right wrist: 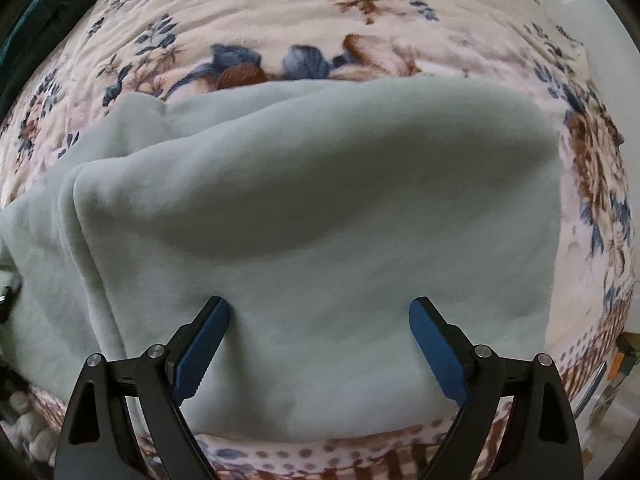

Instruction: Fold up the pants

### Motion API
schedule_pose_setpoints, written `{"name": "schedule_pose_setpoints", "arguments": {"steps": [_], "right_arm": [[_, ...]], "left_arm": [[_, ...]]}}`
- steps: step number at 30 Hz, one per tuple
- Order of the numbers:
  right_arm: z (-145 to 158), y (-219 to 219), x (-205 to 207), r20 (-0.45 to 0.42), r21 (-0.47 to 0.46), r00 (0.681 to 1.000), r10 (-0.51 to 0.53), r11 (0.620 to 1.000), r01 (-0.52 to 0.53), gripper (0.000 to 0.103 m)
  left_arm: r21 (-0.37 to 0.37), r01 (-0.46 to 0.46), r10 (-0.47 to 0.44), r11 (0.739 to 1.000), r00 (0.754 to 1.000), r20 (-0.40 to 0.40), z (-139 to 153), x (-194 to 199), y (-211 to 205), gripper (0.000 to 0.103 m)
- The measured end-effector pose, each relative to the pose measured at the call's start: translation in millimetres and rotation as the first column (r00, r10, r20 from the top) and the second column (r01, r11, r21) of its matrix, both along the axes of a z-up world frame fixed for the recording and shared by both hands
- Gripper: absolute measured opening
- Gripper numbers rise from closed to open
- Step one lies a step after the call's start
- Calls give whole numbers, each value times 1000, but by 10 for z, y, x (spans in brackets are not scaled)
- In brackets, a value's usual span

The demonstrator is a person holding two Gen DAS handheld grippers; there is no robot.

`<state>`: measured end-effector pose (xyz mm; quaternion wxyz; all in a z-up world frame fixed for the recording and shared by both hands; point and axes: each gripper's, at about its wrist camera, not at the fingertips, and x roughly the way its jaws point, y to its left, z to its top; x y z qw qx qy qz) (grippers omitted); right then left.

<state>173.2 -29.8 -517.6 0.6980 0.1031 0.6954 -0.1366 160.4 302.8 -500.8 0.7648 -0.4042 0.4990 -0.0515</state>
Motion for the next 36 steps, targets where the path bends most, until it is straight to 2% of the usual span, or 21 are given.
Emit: {"name": "schedule_pose_setpoints", "arguments": {"steps": [3,6,9,12,14,16,19,21,23,24,26,27,28,29,30,32,33,34,36], "right_arm": [[68,-127,-52,15,19,1000,-5,1000,5,94],[148,-409,-155,42,60,998,-37,998,34,94],[208,-731,-284,55,90,996,-65,994,60,94],[254,-1143,-408,62,104,994,-89,991,82,94],[258,-1507,-498,60,100,992,-109,990,103,94],[236,-1936,-584,51,88,991,-127,989,123,94],[209,-2480,-733,43,55,987,-152,987,150,94],[173,-2788,-842,32,47,984,-174,984,172,94],[159,-3079,-955,21,45,981,-195,980,193,94],[165,-3210,-1018,18,50,979,-202,978,201,94],[161,-3445,-1107,24,69,972,-234,970,232,94],[158,-3495,-1117,30,88,969,-243,967,240,94],[159,-3602,-1159,39,125,964,-262,959,255,94],[175,-3661,-1193,42,144,961,-273,953,265,94],[186,-3718,-1220,48,172,956,-289,945,277,94],[246,-3802,-1258,63,239,945,-320,925,297,94],[297,-3821,-1266,71,275,940,-334,912,304,94],[351,-3840,-1261,80,323,933,-351,894,309,94],[460,-3789,-1197,103,395,926,-362,870,296,94]], "left_arm": [[68,62,-67,996,995,70,361,-77,-277,20],[156,156,-179,975,973,147,759,-128,-771,20],[230,258,-305,938,931,202,1107,-168,-1448,19],[276,377,-438,884,874,210,1244,-299,-2333,19],[294,431,-496,853,845,200,1210,-426,-2785,19],[310,495,-558,812,814,162,1050,-470,-3305,19],[321,572,-625,755,776,86,670,-474,-3884,19],[351,615,-664,706,747,28,418,-556,-4143,19],[382,643,-692,664,722,-12,284,-564,-4258,20],[416,650,-705,636,709,-30,290,-578,-4312,25],[451,658,-714,603,697,-64,455,-656,-4402,36],[483,660,-718,576,691,-87,593,-666,-4462,45],[507,661,-727,554,680,-93,717,-747,-4526,66],[513,662,-735,546,672,-84,803,-676,-4531,77],[517,659,-742,546,667,-68,919,-727,-4528,92],[536,645,-757,545,653,-17,1164,-871,-4461,96],[556,637,-762,533,648,-12,1255,-902,-4404,97],[574,627,-759,527,651,-15,1308,-921,-4352,97],[590,597,-731,544,682,-16,1434,-896,-4175,97]]}}
